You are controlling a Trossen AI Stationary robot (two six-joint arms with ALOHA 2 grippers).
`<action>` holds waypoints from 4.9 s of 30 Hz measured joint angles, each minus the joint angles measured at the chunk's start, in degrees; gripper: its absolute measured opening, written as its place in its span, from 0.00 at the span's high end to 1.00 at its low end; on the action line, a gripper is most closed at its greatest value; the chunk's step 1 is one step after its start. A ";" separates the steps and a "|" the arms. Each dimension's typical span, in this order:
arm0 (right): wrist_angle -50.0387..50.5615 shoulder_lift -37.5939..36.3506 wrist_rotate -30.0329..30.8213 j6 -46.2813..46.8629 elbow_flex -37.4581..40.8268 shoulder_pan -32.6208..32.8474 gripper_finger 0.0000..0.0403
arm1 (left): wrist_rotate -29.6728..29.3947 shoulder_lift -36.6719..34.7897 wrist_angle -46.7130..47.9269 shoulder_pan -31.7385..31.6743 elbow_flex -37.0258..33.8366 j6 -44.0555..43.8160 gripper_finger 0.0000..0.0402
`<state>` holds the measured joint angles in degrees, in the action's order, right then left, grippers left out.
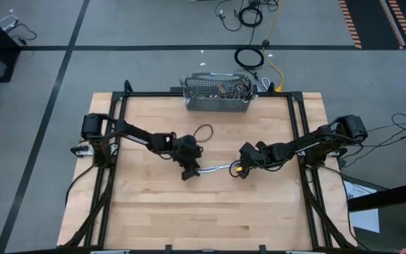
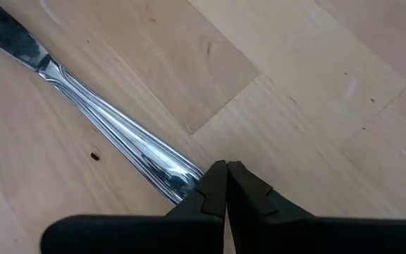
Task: Sort silverware
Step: Put the silver table knife into the silverware organizer
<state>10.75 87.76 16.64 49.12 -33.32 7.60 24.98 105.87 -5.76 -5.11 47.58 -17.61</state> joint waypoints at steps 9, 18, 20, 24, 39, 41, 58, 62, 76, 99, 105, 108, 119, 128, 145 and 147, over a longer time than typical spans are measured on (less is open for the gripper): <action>-0.78 0.07 -0.04 0.18 0.00 -0.03 1.00 | -12.70 0.04 4.88 5.26 3.47 9.53 0.47; -2.44 0.19 -0.11 0.82 0.04 -0.03 1.00 | -20.94 2.92 1.76 8.05 3.65 12.59 0.47; -2.48 0.20 -0.13 1.27 0.04 -0.03 1.00 | -21.99 3.73 1.05 8.16 3.71 12.85 0.47; -2.60 0.20 -0.16 1.44 0.04 -0.03 1.00 | -23.44 6.21 0.23 8.68 4.00 15.31 0.49; -2.87 0.20 -0.28 2.13 0.04 -0.03 1.00 | -25.25 9.00 -3.65 10.06 4.17 15.18 0.87; -2.93 0.20 -0.27 2.10 0.04 -0.03 1.00 | -25.47 9.00 -3.75 10.10 4.17 15.15 0.87; -3.03 -2.09 0.70 -30.81 -11.76 -0.05 0.90 | -23.12 5.78 -0.60 7.77 4.65 14.80 1.00; -1.98 -1.49 -3.71 -29.23 -11.87 -0.06 0.76 | -26.87 4.55 0.37 7.65 4.85 14.24 1.00; 9.01 0.31 -0.12 -19.37 -11.43 5.95 0.69 | -27.06 3.60 3.94 5.67 6.79 15.22 1.00; -2.27 10.10 -4.23 -20.79 -7.85 3.37 0.52 | -26.99 3.56 3.77 5.71 6.86 15.11 1.00; -1.17 11.43 -6.25 -19.16 -8.26 3.38 0.90 | -27.01 3.56 3.26 5.69 6.86 15.11 1.00; -0.98 11.22 -6.71 -18.36 -8.24 3.32 0.91 | -27.03 3.54 3.04 5.67 6.90 15.09 1.00; -0.16 10.11 -6.17 -16.39 -8.85 3.39 0.91 | -29.73 -4.63 7.30 4.75 10.30 14.94 0.92; -0.34 5.66 -1.27 -14.55 -8.61 3.67 1.00 | -27.83 -15.17 13.28 -0.47 11.89 15.18 0.89; 0.61 5.16 1.03 -15.71 -8.63 3.49 1.00 | -0.97 0.52 13.84 -4.55 11.78 22.50 0.89; 0.59 5.14 1.01 -16.22 -8.63 3.49 1.00 | 0.30 1.49 13.93 -4.71 11.78 23.59 0.89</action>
<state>11.34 92.90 17.66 32.90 -41.95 11.09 25.28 107.37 8.17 -9.82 59.35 5.98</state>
